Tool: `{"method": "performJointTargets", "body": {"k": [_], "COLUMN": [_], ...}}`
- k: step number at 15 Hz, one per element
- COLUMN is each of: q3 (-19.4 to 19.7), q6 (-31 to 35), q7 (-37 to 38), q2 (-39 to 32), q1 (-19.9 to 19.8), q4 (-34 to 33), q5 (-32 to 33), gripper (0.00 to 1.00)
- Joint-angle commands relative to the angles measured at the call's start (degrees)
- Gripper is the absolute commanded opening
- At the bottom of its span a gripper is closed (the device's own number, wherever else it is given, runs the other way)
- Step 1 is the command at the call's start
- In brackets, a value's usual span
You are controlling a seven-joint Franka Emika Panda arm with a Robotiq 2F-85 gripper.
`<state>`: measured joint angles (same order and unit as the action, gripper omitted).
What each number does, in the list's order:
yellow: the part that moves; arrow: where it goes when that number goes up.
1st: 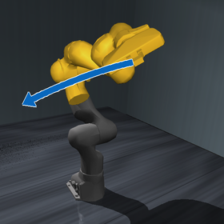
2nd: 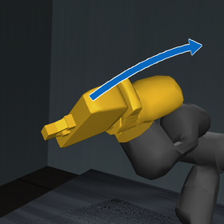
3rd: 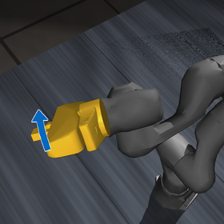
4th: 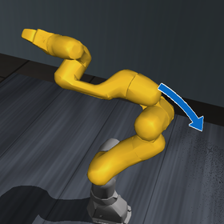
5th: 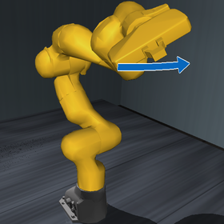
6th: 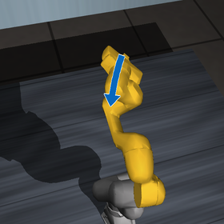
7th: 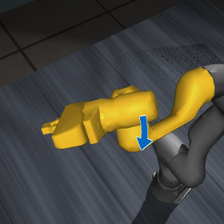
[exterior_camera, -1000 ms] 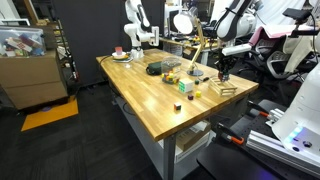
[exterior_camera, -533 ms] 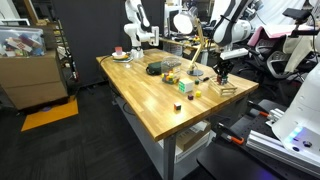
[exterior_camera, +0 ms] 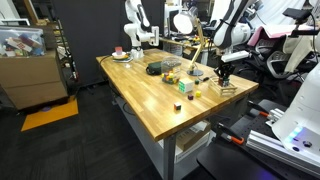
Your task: Put the smaller Rubik's cube in the wooden box
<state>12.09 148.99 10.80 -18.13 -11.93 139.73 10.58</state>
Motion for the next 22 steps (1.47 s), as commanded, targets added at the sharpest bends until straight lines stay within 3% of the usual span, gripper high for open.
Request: {"method": "performJointTargets", "body": {"k": [1,5,6,9,11,16,22], "q3": [0.49,-0.12,-0.04,0.25,0.37,0.23,0.97], "q6": [0.98,1.27,1.3,1.22,1.11,0.75,0.81], "q7": [-3.03,-5.72,-6.2,-6.96,-7.54,-8.95,-9.02], "q2": [-1.4,-2.5,-2.84,-3.7,-4.17,-4.38,-3.38], "q1": [-0.03,-0.66,-0.68,-0.86,-1.01,-1.33,-0.39], "q4": [-0.76,-1.16,-1.28,-1.62,-1.9,-2.15,-1.31], "q5": [-2.44,-5.59,-6.01,-6.59,-6.6,-7.03,-5.44], "gripper": [0.18,0.19,0.34,0.43,0.66,0.97,1.0]}}
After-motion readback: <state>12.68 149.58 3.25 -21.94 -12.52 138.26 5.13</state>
